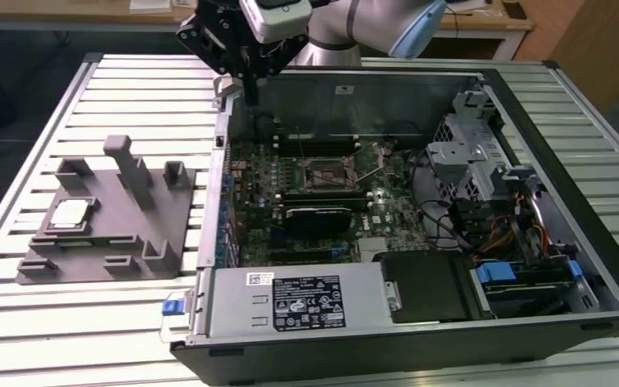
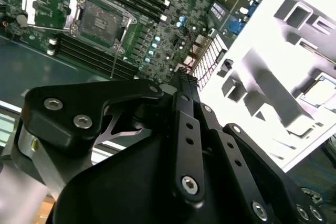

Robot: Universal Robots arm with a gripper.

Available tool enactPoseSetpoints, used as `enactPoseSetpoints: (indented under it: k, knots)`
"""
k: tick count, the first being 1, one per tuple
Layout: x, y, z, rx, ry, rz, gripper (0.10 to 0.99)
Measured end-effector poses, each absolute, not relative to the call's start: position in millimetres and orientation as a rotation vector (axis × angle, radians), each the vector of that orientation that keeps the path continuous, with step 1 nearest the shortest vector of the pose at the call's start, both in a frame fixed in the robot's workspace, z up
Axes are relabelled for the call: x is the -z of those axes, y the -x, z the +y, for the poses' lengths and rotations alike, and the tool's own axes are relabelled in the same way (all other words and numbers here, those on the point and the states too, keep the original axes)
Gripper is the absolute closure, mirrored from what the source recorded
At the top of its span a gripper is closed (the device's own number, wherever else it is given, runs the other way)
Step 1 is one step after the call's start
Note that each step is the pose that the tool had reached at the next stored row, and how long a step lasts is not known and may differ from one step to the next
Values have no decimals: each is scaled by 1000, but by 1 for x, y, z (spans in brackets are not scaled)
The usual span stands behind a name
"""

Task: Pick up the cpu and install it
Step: 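Reach for the cpu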

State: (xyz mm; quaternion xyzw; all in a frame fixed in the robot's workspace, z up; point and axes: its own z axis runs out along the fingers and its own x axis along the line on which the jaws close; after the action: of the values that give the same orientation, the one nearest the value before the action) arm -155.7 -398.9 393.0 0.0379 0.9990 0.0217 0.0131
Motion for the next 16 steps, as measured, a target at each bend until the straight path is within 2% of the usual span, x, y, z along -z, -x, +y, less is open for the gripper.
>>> enactPoseSetpoints:
  k: [16]
  knots:
    - [-393, 181, -399, -68, -118, 3112, 980]
